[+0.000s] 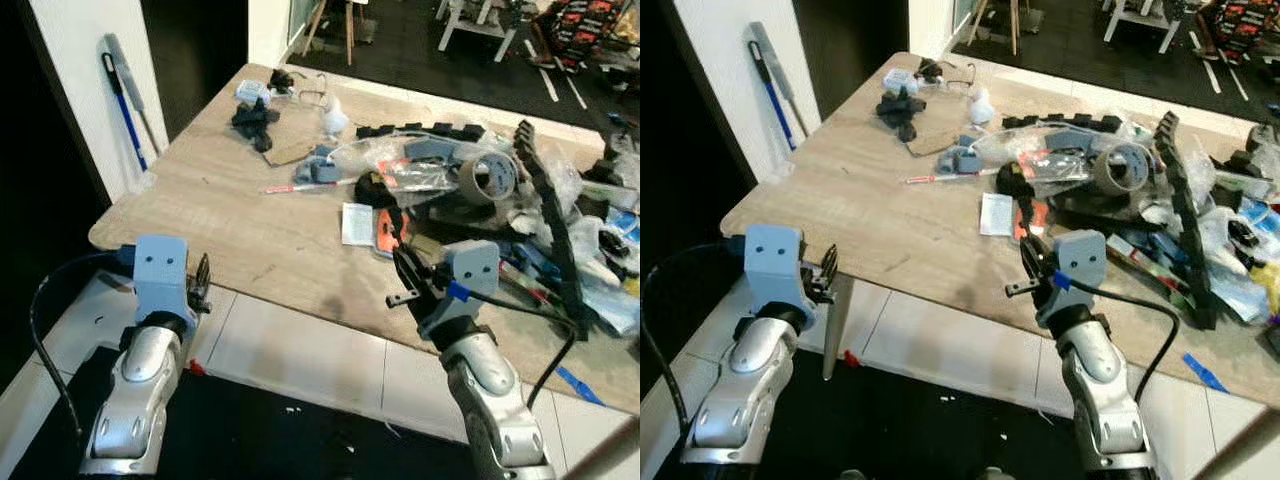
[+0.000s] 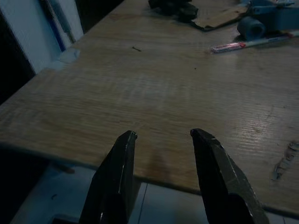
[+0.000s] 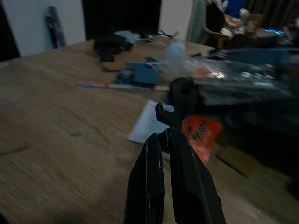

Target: Picking trash to rubbish bin

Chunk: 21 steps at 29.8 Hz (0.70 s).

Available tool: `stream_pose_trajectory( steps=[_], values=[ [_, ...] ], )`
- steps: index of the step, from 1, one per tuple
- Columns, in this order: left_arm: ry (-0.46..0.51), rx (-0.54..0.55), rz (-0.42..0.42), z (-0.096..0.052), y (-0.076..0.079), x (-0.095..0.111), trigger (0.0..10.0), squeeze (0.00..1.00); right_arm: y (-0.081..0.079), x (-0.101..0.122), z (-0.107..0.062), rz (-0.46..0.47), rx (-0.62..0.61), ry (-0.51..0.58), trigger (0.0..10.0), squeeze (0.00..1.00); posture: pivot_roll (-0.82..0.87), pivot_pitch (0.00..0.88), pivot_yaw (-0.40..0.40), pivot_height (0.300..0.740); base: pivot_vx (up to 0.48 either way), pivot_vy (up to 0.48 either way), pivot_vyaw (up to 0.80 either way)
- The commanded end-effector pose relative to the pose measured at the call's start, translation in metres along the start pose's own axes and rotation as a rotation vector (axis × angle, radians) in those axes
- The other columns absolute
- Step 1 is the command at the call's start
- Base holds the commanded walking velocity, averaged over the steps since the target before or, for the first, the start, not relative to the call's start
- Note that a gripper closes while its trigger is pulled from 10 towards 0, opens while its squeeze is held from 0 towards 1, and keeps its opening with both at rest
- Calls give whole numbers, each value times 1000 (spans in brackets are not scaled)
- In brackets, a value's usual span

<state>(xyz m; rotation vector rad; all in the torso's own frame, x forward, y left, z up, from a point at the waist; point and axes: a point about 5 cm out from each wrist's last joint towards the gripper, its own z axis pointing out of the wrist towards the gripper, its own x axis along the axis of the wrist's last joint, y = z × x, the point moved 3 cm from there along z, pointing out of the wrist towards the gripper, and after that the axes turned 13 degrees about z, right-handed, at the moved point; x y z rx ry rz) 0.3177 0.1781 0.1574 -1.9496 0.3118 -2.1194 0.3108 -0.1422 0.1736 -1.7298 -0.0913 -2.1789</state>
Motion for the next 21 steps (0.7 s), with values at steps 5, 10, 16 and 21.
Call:
stream_pose_trajectory(
  steps=[5,10,16,21],
  values=[
    [-1,-3,11,0,0,1,10000,0,5,-2,-3,-4,-13,-10,10000,0,-31,135,-74,740,0,0,-405],
    [1,-7,14,1,-1,1,10000,0,3,0,-1,-6,-14,-3,10000,0,-44,140,-73,740,0,0,-406],
    [11,11,6,1,-2,4,10000,0,4,0,1,-7,-6,0,10000,0,-19,136,-81,740,0,0,-419],
    [10,0,9,1,-2,4,10000,0,1,0,3,-2,-2,4,10000,0,-35,139,-76,740,0,0,-481]
  ],
)
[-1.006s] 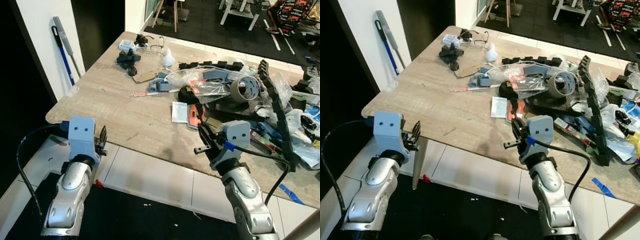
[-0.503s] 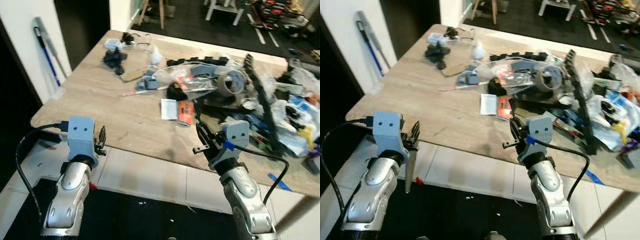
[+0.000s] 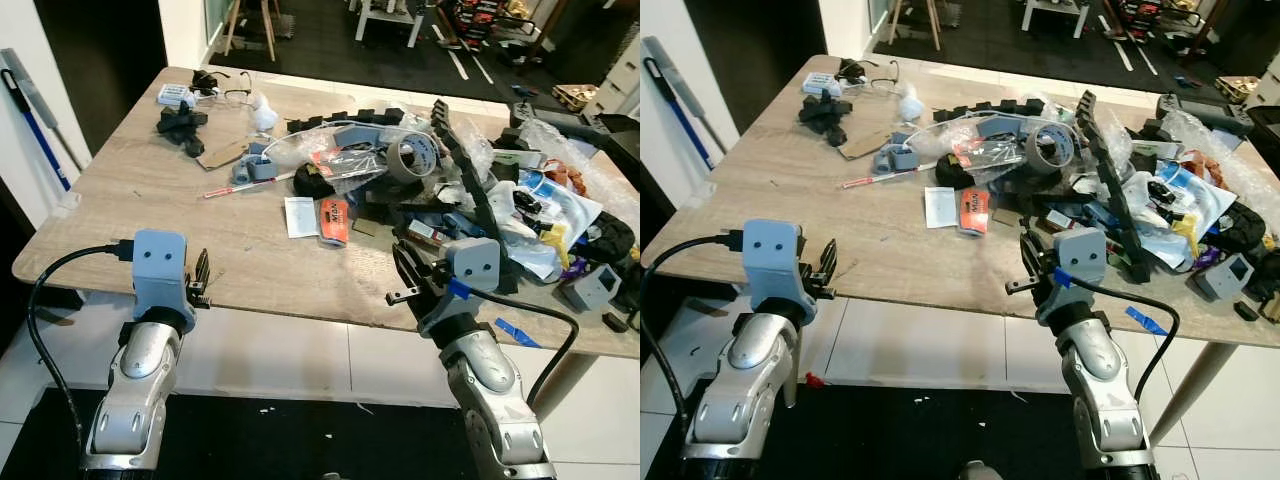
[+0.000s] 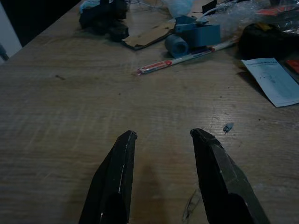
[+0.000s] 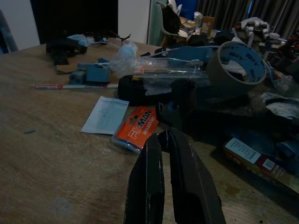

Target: Picking trash to rubbish bin

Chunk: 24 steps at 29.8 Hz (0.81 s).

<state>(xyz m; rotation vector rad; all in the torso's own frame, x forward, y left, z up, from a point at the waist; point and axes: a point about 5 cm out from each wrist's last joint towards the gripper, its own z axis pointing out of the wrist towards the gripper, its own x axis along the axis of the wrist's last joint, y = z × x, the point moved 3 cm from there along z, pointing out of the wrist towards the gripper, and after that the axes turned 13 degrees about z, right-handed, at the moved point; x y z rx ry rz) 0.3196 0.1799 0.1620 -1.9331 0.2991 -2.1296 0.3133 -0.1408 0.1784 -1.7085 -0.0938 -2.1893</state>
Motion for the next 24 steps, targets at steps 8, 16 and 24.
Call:
stream_pose_trajectory(
  steps=[8,16,24],
  values=[
    [-1,-18,12,1,2,0,10000,0,4,-3,-3,-4,-13,-13,10000,0,-31,143,-76,740,0,0,-521],
    [-2,-17,12,1,2,0,10000,0,3,-3,-3,-3,-8,-11,10000,0,-30,143,-81,740,0,0,-531],
    [-4,-13,11,0,1,-1,10000,0,3,-2,-2,-7,-6,-10,10000,0,-30,144,-82,740,0,0,-538]
  ],
)
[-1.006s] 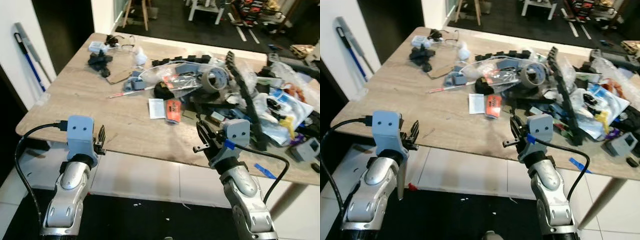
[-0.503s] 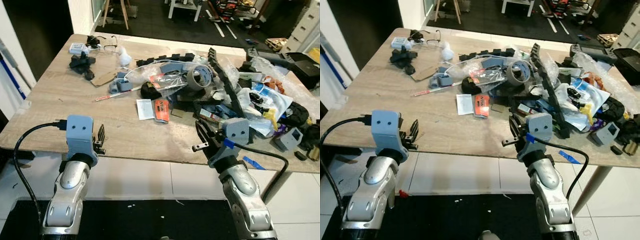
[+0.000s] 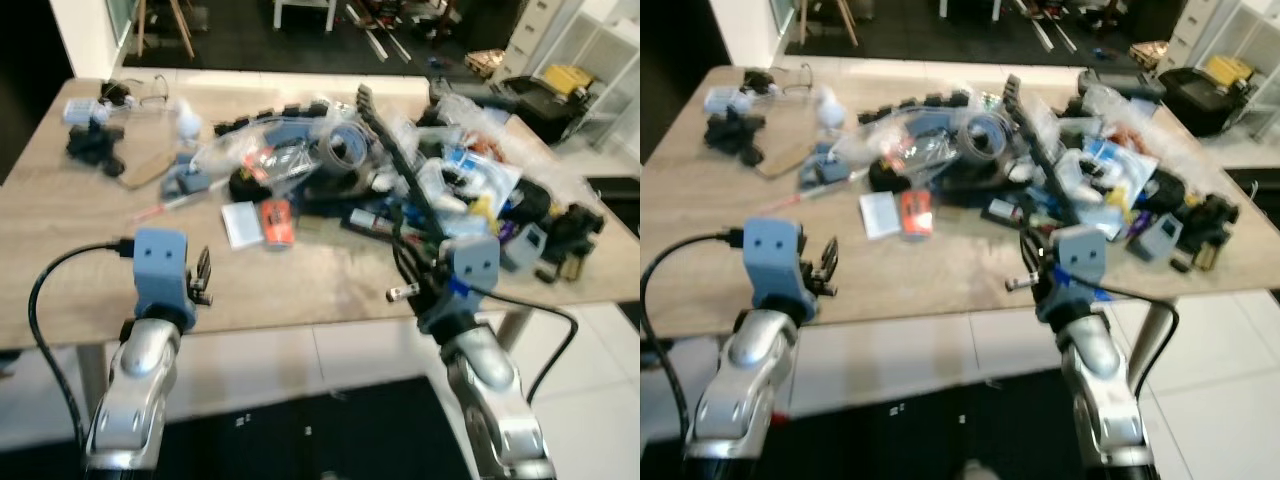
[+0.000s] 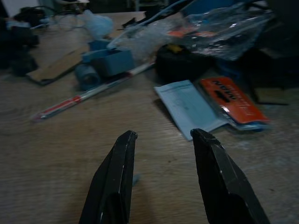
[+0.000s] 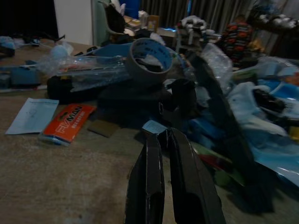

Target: Picking trash to rubbish bin

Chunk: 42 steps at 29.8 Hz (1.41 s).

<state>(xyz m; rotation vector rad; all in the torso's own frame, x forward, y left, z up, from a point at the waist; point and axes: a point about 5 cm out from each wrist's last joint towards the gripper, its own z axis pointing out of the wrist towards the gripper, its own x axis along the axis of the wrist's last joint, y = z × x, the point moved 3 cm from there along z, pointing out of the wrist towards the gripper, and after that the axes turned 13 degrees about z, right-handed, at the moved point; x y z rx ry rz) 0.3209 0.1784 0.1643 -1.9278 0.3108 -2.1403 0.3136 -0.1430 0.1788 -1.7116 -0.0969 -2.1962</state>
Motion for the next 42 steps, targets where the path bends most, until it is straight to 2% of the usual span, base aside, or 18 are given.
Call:
stream_pose_trajectory(
  steps=[1,42],
  values=[
    [-12,-6,10,-2,0,-3,10000,0,1,-3,-2,0,-3,-10,10000,0,-30,144,-82,740,0,0,-531],
    [-5,-5,-1,-1,3,-1,10000,0,-1,-3,0,-1,8,-12,10000,0,-33,149,-83,740,0,0,-536]
  ],
)
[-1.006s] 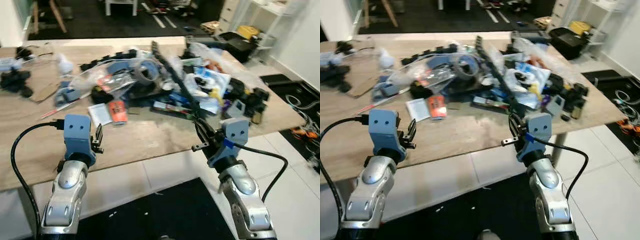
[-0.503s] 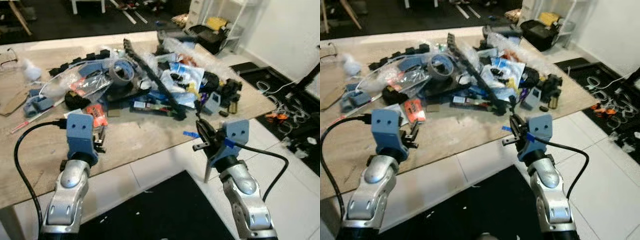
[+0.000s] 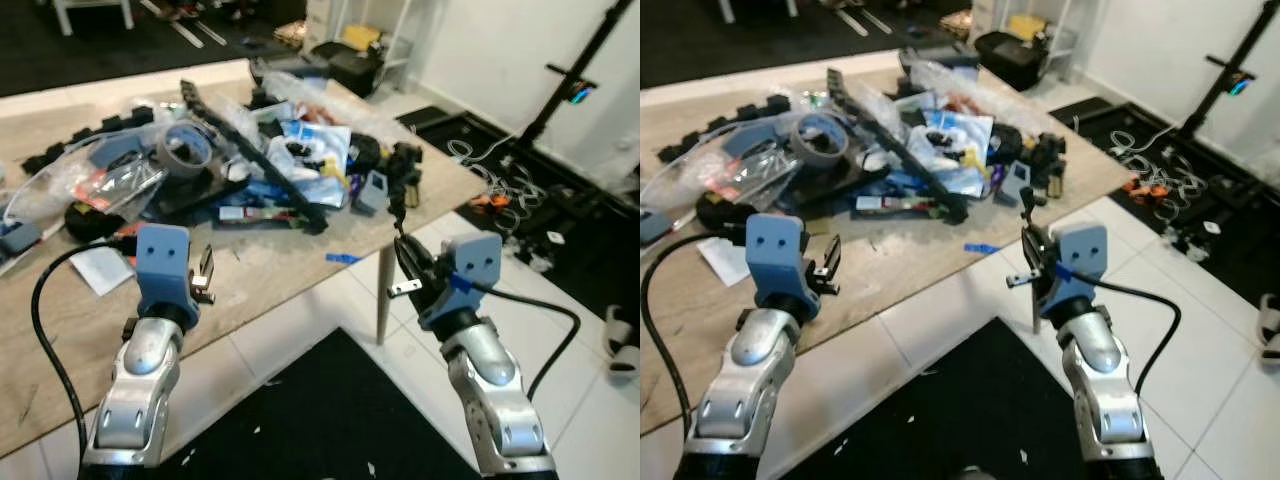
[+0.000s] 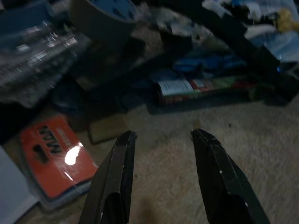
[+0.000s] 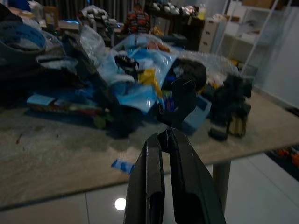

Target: Picking trash to rubbish bin

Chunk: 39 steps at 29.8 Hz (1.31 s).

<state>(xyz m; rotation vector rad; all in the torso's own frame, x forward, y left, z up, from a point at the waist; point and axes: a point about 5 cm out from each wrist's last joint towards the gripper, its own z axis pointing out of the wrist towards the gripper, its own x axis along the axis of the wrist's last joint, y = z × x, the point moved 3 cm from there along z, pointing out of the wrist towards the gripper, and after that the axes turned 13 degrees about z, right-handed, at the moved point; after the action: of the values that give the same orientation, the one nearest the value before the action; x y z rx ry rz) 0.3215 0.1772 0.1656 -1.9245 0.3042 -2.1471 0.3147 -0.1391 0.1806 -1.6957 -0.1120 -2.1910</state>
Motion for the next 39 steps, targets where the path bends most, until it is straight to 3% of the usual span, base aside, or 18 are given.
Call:
stream_pose_trajectory(
  steps=[1,39],
  values=[
    [-10,-7,4,-2,3,-3,10000,0,3,-4,-3,-4,-9,-17,10000,0,-33,149,-83,740,0,0,-538],
    [-4,-16,-15,1,11,0,10000,0,0,-4,2,-5,10,-16,10000,0,-43,144,-91,740,0,0,-536]
  ],
)
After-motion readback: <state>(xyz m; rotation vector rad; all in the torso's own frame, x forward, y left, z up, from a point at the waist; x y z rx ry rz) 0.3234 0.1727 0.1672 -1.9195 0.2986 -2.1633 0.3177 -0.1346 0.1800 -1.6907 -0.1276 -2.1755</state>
